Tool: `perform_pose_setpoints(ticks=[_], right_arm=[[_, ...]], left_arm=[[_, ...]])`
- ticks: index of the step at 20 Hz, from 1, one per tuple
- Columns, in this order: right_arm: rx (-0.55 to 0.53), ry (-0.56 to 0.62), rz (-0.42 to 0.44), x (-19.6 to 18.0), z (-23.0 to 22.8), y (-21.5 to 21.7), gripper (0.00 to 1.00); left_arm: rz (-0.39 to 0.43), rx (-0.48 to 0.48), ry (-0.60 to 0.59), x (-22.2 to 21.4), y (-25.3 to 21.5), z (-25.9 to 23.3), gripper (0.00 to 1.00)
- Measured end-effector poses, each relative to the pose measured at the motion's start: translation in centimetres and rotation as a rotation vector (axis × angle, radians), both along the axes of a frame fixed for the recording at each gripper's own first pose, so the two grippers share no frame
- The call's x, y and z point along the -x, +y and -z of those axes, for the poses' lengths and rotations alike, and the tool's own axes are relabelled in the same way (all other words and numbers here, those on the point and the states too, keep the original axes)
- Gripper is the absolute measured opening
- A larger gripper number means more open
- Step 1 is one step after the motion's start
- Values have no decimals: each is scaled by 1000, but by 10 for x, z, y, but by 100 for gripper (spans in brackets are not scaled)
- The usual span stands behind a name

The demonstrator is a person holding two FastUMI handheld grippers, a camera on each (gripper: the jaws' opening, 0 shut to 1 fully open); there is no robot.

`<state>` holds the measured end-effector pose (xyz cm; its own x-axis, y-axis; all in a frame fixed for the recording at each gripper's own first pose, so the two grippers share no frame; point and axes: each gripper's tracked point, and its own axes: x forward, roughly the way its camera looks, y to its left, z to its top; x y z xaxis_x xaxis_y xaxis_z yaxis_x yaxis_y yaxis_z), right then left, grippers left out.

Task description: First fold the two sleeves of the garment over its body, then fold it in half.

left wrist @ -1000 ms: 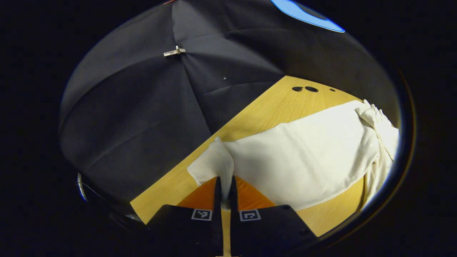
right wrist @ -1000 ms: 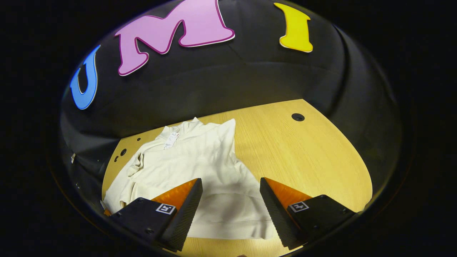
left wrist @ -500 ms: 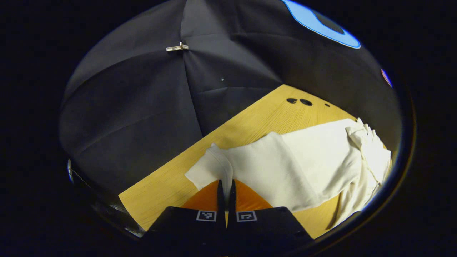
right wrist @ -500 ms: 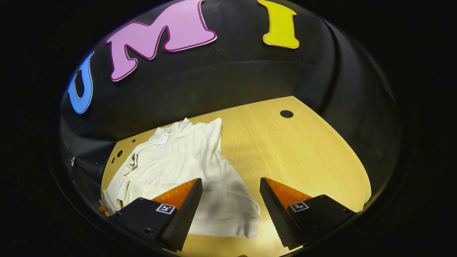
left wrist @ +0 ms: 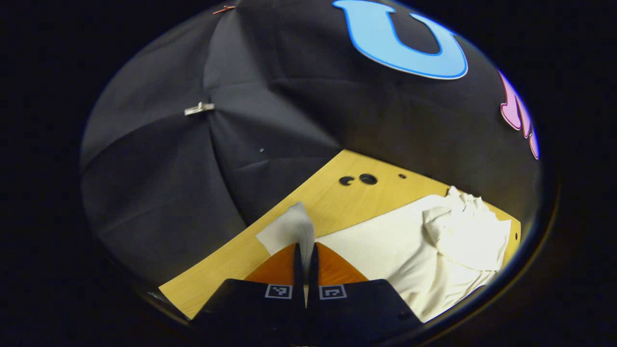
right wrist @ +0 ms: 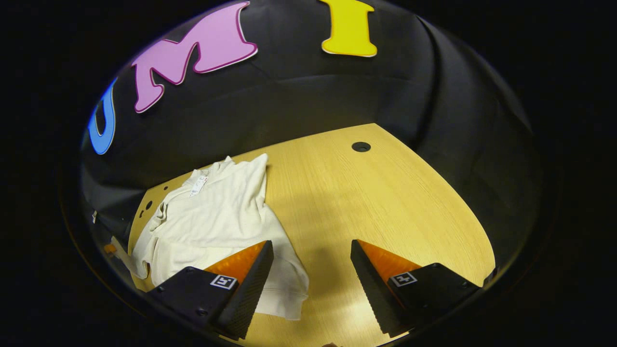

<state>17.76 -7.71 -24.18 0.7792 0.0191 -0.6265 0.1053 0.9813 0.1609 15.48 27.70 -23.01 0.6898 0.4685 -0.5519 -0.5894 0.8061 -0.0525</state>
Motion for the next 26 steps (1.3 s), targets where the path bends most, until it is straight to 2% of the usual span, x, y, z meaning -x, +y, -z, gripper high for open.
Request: perform_pose_setpoints(ticks=[5, 8, 12, 13, 16, 20, 22, 23, 24, 26], right_arm=[[3, 7, 66, 10, 14, -34, 98], [-7, 18, 96, 15, 21, -49, 99], [-8, 30, 102, 23, 26, -64, 99], [-9, 34, 103, 24, 26, -67, 99], [-45, 57, 106, 32, 28, -71, 99], [-6, 82, 80, 43, 41, -81, 99], [-7, 94, 82, 47, 44, -87, 99], [-12, 99, 85, 48, 45, -89, 99], [-18, 102, 91, 49, 46, -92, 99], [-27, 100, 99, 49, 45, -95, 99]], left_arm=[[141, -50, -63, -89, -64, -48, 6], [250, -57, -97, -137, -124, -66, 6], [414, -78, -96, -179, -223, -63, 6], [453, -84, -99, -186, -249, -62, 10], [543, -89, -113, -208, -318, -60, 6], [666, -85, -127, -225, -395, -59, 6], [698, -70, -130, -230, -427, -55, 6], [707, -56, -132, -231, -441, -54, 10], [711, -40, -131, -233, -454, -52, 6], [715, -11, -116, -234, -469, -42, 7]])
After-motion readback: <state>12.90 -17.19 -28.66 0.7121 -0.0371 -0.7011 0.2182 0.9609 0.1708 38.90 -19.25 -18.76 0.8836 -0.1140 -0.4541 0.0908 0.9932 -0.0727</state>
